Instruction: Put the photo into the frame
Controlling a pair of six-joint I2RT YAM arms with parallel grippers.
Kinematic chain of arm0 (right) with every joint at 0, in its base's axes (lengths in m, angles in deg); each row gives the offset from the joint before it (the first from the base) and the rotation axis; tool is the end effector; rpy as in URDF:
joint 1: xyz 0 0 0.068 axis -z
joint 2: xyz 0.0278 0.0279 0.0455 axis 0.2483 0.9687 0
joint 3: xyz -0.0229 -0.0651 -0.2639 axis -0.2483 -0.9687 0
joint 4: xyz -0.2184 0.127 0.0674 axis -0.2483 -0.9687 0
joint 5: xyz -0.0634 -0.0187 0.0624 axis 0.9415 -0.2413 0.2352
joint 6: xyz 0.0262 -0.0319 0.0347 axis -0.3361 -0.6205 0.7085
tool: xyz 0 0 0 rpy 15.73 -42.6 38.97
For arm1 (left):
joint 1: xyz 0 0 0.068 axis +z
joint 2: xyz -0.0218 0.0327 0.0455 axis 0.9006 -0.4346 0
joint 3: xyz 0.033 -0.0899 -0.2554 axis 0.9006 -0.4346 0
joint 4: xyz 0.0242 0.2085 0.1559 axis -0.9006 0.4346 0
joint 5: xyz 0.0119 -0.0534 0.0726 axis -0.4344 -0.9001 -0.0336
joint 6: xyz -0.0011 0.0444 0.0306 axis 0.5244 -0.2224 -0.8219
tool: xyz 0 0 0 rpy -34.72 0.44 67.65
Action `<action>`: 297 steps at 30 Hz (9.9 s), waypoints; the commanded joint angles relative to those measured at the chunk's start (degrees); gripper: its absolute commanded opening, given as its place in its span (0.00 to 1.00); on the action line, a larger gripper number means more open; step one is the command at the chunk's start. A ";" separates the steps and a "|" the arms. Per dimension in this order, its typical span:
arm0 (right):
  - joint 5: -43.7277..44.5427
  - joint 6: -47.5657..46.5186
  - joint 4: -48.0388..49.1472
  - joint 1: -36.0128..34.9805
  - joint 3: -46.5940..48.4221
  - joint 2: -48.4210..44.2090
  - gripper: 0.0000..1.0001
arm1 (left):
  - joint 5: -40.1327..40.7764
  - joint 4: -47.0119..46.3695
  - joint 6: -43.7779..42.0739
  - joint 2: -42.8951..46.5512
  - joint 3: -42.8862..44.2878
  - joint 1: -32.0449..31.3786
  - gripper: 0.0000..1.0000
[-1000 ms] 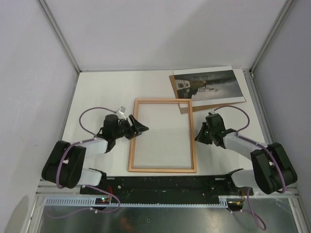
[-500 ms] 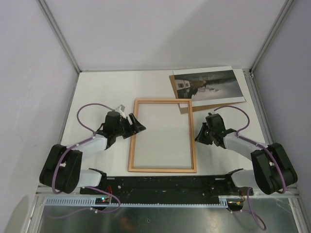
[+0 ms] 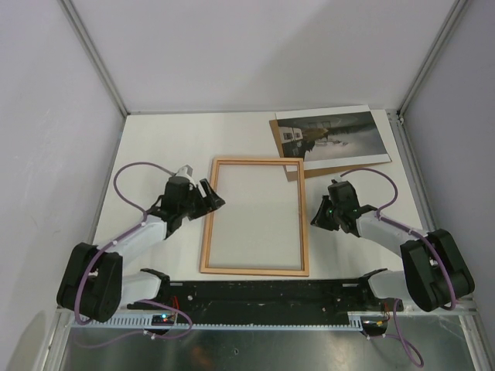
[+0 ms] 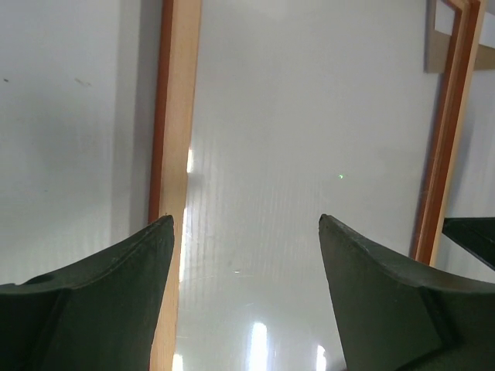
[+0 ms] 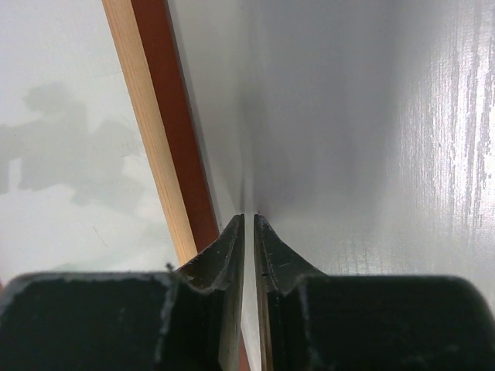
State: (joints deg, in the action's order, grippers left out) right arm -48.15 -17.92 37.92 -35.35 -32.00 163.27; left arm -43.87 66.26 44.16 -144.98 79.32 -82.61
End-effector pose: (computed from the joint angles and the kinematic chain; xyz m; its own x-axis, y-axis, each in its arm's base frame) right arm 0.2148 0.0857 0.1506 -0.8464 0.3055 -0.4362 0.1183 0.9065 0.4053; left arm 0.2215 -0.0796 0.1743 -0.7419 -0.4224 -0.5208 -0.0649 0.8182 -0.5712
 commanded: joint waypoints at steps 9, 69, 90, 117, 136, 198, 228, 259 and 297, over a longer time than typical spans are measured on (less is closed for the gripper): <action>0.82 -1.60 0.23 0.32 1.07 -2.24 0.18 | 13.90 9.39 -3.70 2.58 5.17 -2.12 0.68; 13.65 -6.92 -5.14 -11.13 13.91 6.32 0.09 | 22.32 15.77 -11.50 -16.28 18.06 -6.47 0.01; 9.53 -7.41 2.33 -17.89 31.64 23.95 0.08 | 24.23 19.31 -11.67 -8.31 16.02 6.58 0.00; 12.11 -4.66 -3.54 -0.72 35.96 16.38 0.76 | 17.66 22.57 -9.30 0.52 18.97 7.92 0.79; 12.89 -5.35 25.78 11.47 49.07 42.18 0.34 | 4.67 21.61 -8.62 9.40 18.51 -7.75 0.79; 11.41 -2.07 -2.85 14.48 17.77 23.55 0.10 | -0.55 12.76 -7.23 5.57 12.30 -8.53 0.80; 12.16 0.03 -19.39 18.60 5.07 -12.23 0.35 | -21.43 5.12 -17.41 -55.32 74.17 -9.47 0.82; 4.81 5.03 1.07 27.73 -4.55 -14.53 0.99 | -21.22 11.40 -15.87 -75.30 87.66 -11.94 0.83; -6.62 -0.73 12.04 32.13 4.80 8.67 0.93 | -34.79 25.59 -14.81 -73.94 88.48 -9.80 0.54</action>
State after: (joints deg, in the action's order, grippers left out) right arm -52.52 -17.81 50.94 -2.98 -27.83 169.88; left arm -75.39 89.51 27.35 -218.97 167.82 -92.03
